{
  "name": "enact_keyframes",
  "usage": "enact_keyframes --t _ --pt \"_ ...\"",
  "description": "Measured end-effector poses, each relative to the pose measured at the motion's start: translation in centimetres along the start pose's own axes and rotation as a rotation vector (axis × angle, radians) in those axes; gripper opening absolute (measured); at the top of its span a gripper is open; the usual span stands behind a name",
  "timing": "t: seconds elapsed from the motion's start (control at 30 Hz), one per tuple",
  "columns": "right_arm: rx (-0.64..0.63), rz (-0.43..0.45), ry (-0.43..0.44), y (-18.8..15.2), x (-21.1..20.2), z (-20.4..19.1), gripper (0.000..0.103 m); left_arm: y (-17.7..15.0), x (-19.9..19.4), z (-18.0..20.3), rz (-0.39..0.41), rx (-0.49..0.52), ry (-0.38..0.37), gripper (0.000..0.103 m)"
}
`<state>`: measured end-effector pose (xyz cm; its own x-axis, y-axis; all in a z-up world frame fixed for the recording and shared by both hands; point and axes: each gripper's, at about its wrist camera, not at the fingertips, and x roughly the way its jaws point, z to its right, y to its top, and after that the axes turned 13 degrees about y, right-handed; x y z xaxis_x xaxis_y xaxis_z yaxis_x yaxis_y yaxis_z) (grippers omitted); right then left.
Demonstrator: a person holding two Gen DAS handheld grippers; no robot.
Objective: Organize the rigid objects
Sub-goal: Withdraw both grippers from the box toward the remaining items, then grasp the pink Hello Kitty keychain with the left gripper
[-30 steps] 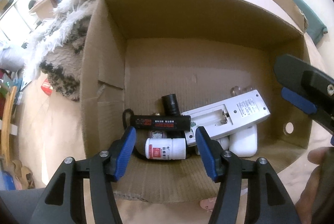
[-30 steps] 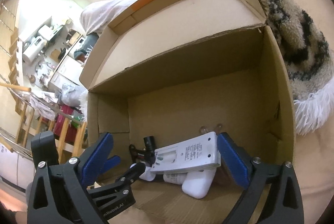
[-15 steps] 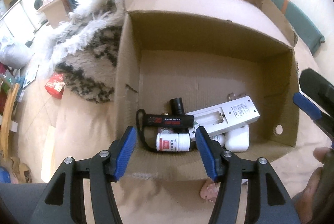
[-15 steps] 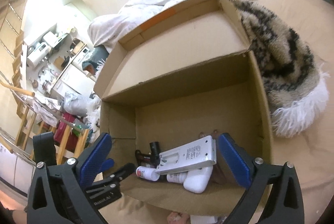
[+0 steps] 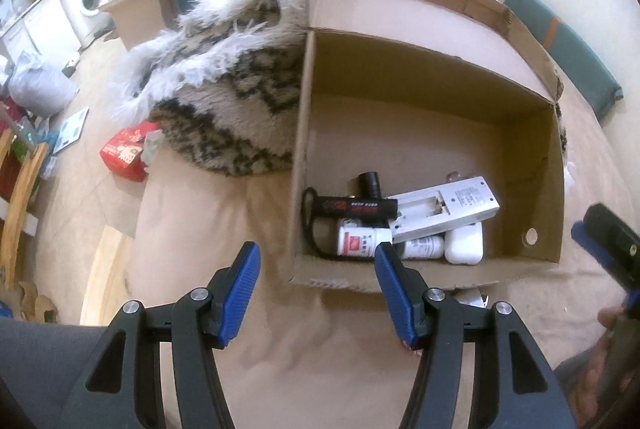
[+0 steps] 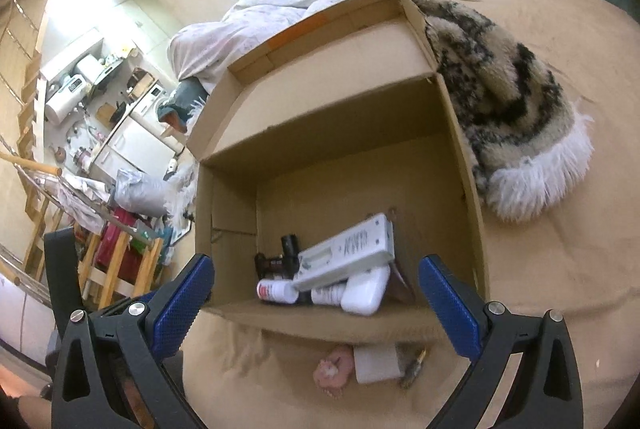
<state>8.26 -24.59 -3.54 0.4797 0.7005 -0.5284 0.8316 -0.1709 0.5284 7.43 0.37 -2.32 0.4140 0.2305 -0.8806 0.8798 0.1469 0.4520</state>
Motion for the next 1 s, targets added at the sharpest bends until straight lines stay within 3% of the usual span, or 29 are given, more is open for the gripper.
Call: enact_keyframes --t 0.37,0.63,0.8,1.0 --pt "0.056 -0.029 -0.063 -2.5 -1.3 1.0 0.103 -2.6 0.7 -1.4 -0.041 -0.043 0.012 0.056" --pt "0.18 -0.105 -0.192 -4.5 -0.7 3.8 0.103 -4.2 2.9 -1.7 -0.09 -0.058 0.033 0.056" --pt "0.262 -0.193 -0.232 -5.6 1.0 5.9 0.103 -5.2 4.9 -0.1 -0.163 -0.021 0.013 0.056" --pt "0.248 -0.205 -0.266 -5.4 1.8 6.1 0.103 -6.2 5.4 3.0 -0.172 0.054 -0.001 0.056"
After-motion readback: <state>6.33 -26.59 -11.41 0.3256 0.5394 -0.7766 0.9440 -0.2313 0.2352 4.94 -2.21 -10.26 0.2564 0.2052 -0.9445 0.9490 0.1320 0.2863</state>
